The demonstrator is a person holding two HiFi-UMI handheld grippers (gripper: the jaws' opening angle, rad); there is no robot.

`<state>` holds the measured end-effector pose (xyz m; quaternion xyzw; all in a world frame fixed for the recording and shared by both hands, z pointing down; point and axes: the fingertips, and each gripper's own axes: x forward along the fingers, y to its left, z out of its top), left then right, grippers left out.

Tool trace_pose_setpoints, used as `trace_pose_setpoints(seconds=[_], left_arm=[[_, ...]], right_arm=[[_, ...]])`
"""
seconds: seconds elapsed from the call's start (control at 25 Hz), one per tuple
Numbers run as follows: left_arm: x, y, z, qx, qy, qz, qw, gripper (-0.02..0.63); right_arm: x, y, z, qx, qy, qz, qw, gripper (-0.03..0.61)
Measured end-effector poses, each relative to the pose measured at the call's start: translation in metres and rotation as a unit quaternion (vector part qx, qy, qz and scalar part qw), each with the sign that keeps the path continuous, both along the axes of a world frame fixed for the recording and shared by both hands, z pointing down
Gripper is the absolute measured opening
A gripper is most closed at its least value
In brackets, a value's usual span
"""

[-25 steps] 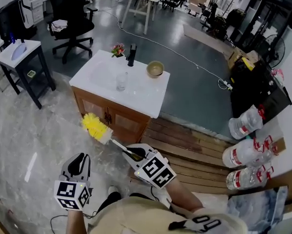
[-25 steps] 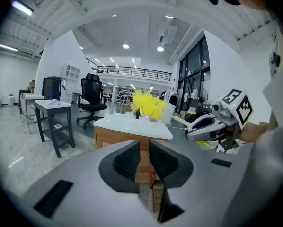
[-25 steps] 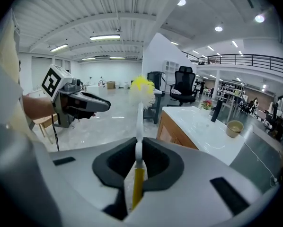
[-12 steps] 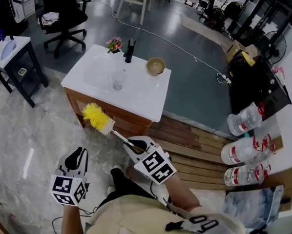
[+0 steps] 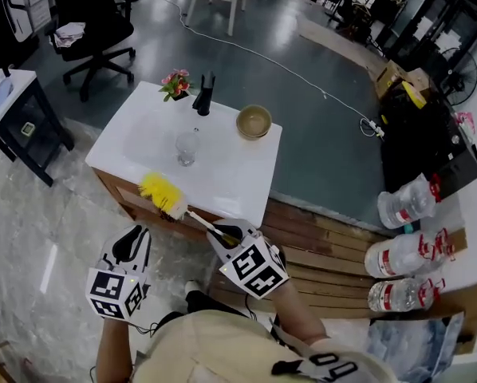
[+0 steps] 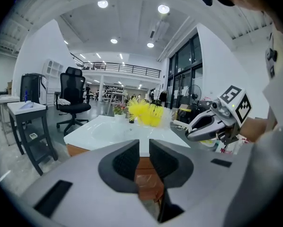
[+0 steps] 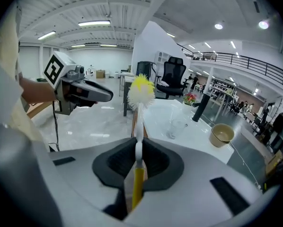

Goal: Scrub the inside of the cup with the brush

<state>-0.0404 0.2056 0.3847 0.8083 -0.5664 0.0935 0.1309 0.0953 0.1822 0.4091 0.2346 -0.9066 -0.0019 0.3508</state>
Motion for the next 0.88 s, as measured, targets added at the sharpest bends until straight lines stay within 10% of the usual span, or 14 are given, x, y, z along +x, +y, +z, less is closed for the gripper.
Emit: trace_pose_setpoints(seconds=[0.88], left_arm=[[-0.020, -0.166, 0.039, -0.037, -0.099, 0.101, 0.9892, 0.072]], right_arm=[[0.018, -0.131, 0.033, -0.017, 0.105, 0.103, 0.989, 0.048]])
